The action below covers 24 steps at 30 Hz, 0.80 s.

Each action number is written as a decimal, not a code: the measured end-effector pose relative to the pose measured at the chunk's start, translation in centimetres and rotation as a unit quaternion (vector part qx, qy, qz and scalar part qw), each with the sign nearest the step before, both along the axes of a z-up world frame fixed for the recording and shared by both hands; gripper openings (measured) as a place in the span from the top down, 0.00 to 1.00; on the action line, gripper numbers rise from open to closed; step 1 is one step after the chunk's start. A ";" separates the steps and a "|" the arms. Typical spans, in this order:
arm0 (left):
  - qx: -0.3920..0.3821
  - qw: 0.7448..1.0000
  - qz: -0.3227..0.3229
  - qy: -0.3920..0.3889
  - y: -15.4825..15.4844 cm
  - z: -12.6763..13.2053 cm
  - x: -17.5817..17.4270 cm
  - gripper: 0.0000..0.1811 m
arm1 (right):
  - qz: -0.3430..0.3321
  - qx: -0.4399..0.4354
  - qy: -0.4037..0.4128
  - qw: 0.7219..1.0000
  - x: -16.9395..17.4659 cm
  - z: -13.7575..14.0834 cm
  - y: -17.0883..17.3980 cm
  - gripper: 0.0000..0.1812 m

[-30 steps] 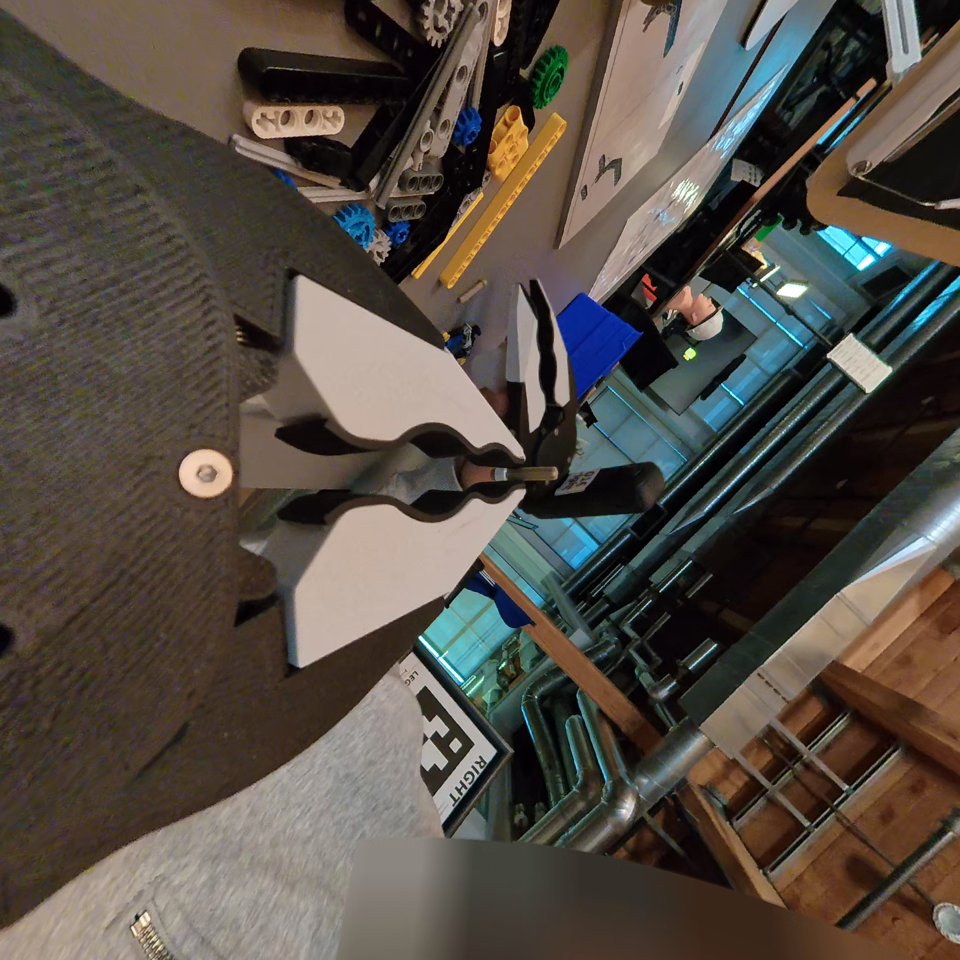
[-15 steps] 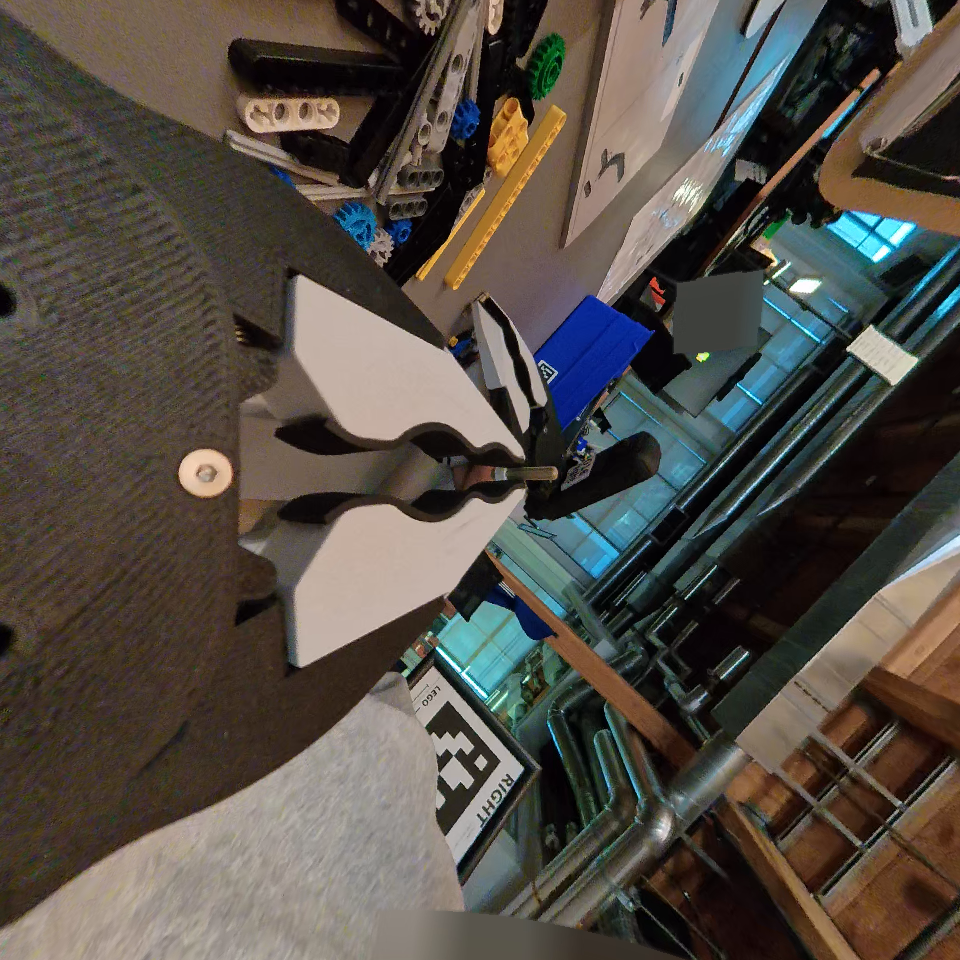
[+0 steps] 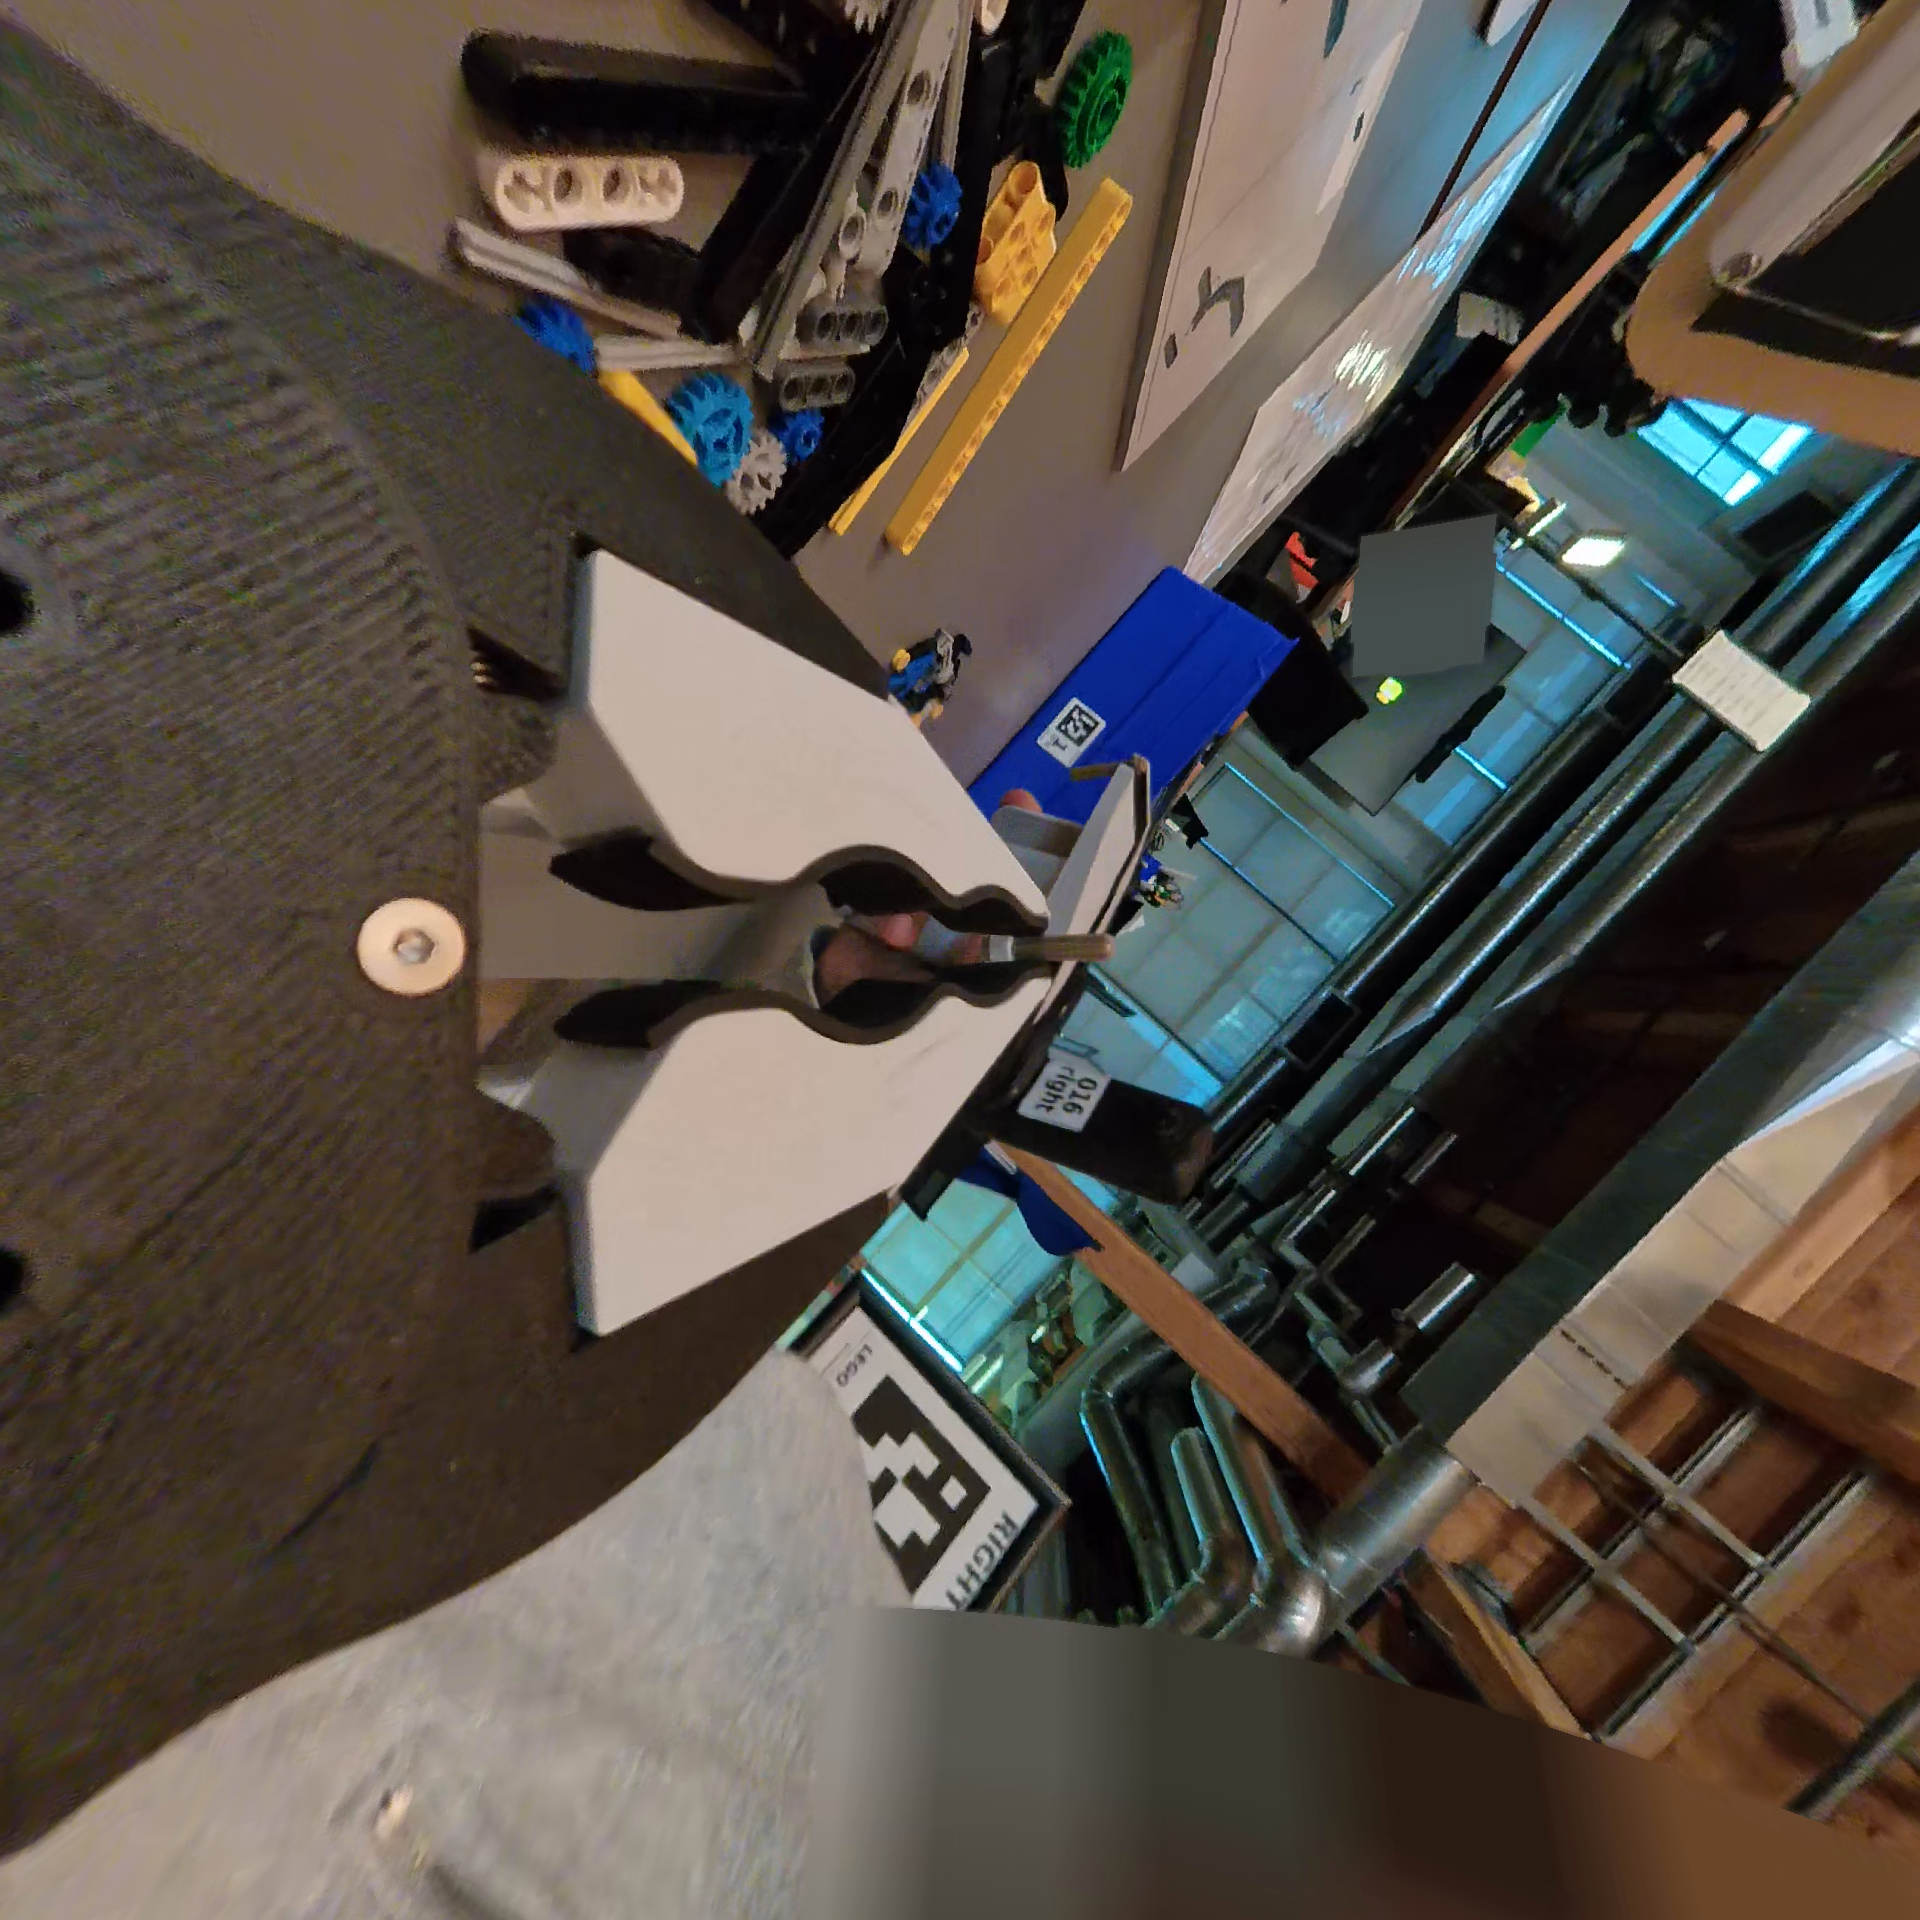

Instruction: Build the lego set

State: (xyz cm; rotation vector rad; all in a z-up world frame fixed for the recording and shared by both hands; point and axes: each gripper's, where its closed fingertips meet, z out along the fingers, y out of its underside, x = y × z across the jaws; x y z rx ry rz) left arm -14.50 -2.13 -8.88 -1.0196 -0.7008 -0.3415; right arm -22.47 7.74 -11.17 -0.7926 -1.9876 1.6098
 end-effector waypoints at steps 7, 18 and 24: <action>0.055 0.998 -0.019 -0.035 1.6 1.0 -1.0 0.98 | 0.063 -0.181 -0.019 0.981 1.1 3.1 -0.6 0.99; 0.059 0.998 -0.018 -0.031 2.9 1.6 -2.6 0.98 | 0.074 -0.237 -0.087 0.965 4.5 2.2 -1.6 0.99; 0.014 1.000 0.006 -0.002 2.8 1.2 -2.5 0.98 | 0.001 -0.003 -0.109 0.994 5.2 -4.0 -1.8 0.98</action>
